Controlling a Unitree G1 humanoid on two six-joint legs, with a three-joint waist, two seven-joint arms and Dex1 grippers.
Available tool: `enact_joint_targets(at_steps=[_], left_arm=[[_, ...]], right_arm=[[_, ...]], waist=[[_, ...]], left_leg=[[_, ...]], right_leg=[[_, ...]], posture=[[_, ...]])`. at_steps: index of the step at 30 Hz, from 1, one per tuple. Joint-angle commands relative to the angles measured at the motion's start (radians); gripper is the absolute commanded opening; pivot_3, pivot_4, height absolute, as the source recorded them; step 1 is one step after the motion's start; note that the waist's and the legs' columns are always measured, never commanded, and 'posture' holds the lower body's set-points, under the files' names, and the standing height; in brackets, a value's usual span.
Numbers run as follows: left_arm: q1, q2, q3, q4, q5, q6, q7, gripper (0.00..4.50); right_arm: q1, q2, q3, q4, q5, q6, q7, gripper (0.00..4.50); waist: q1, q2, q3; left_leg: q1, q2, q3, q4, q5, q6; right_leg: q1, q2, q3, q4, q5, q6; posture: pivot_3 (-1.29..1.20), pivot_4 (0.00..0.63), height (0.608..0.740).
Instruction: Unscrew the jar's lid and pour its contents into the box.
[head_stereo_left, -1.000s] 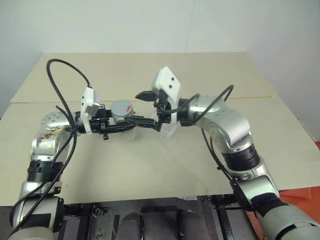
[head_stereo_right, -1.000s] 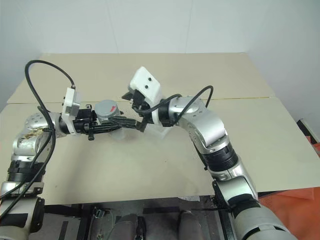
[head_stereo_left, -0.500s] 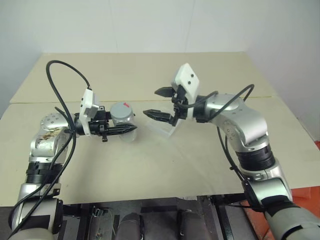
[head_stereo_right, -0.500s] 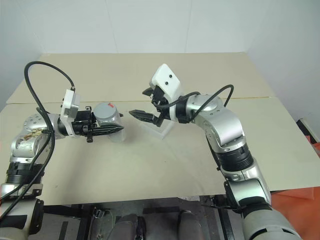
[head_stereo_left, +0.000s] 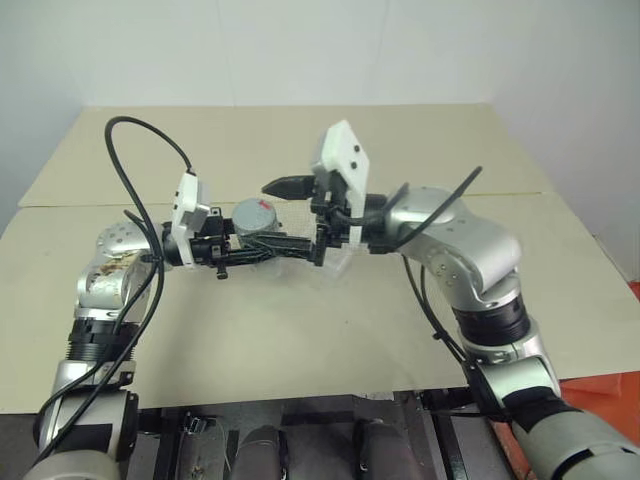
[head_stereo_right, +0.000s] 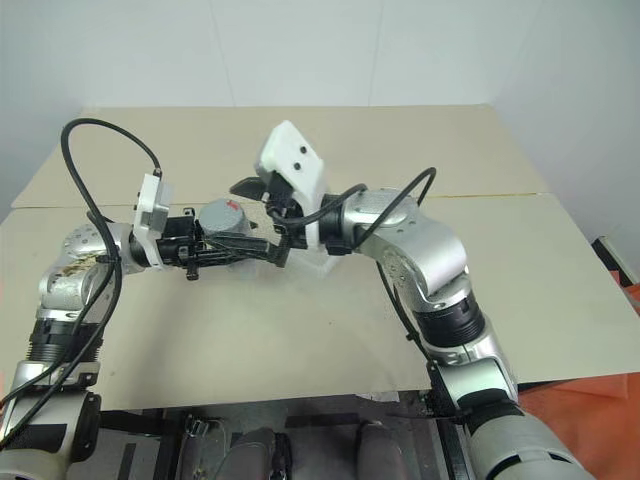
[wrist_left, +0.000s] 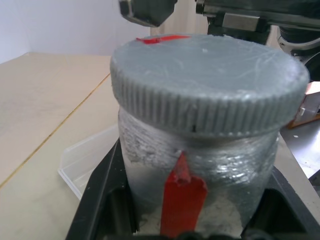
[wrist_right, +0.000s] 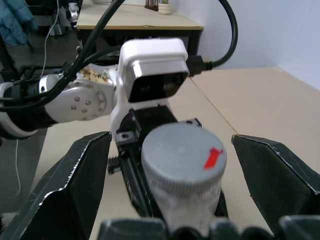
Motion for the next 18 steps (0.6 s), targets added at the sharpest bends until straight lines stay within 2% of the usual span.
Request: enact_joint_targets(at_steps=[1,10,18], left_arm=[[-0.029,0.004,0.007,-0.014,-0.008,-0.02,-0.014,1.94],[-0.026,0.008,0.01,-0.007,-0.003,-0.029,-0.021,1.94],[-0.009,0.025,0.023,-0.009,-0.007,-0.033,-0.024,1.94]], right_arm=[[-0.044,0.027,0.008,0.022,-0.032,-0.013,-0.032,4.48],[-0.085,0.082,0.035,0.13,-0.11,-0.032,-0.065,4.48],[-0.071,0.051,0.019,0.118,-0.115,-0.022,-0.05,4.48]], waist=[[0.0,0.0,0.0],[-0.001,0.0,0.0],[-0.002,0.0,0.0]], left_leg=[[0.0,0.0,0.0,0.0,0.0,0.0],[0.0,0.0,0.0,0.0,0.0,0.0],[0.0,0.0,0.0,0.0,0.0,0.0]], right_leg=[[0.0,0.0,0.0,0.0,0.0,0.0],[0.0,0.0,0.0,0.0,0.0,0.0],[0.0,0.0,0.0,0.0,0.0,0.0]], posture=[[0.0,0.15,0.74],[0.0,0.15,0.74],[0.0,0.15,0.74]])
